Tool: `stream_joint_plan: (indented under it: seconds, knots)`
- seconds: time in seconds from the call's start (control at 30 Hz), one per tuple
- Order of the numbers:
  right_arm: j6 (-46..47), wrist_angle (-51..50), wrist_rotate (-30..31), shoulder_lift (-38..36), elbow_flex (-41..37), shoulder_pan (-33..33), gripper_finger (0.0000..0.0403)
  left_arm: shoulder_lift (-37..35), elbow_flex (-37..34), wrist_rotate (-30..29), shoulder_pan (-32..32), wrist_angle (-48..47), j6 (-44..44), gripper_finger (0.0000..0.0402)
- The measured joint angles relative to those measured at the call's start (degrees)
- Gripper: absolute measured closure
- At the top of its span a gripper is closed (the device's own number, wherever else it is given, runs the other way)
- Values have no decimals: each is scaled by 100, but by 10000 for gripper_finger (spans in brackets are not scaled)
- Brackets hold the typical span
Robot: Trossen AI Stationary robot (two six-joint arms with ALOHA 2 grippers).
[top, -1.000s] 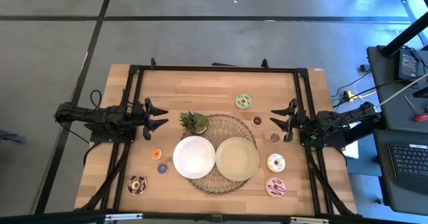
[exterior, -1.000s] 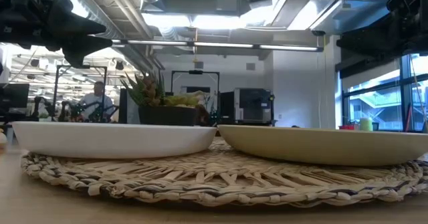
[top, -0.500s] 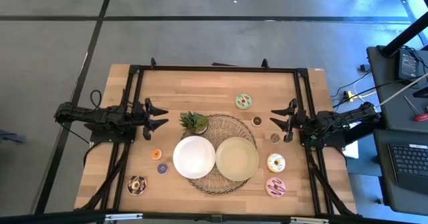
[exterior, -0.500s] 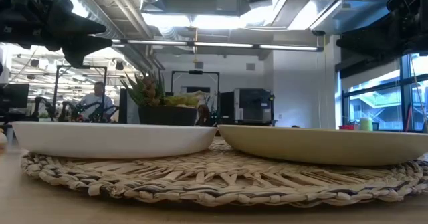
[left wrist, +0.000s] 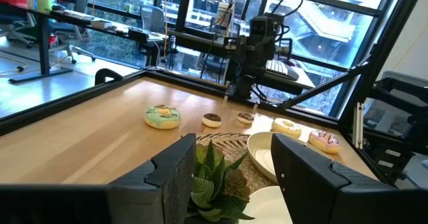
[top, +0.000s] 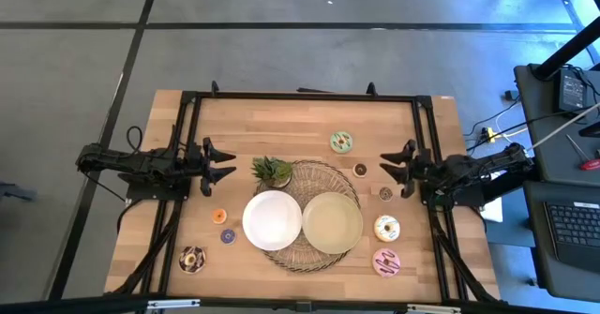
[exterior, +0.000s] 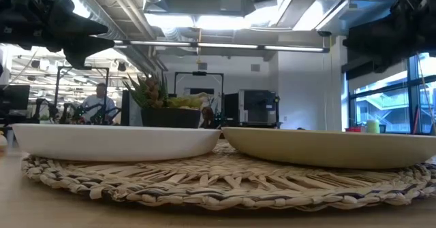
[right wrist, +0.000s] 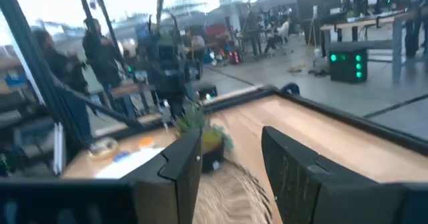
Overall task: Pick & Place donuts
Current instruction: Put the big blue donut on the brown plate
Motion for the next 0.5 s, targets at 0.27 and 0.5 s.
stream_joint_plan:
  seconds: [0.27,0.5]
  knots:
    - [-835,686,-922,226,539,4,247,0,0,0,0,-2,0,210]
    - [-796,-552,-520,1805,1830,0,247,0,0,-1,0,-1,0,212]
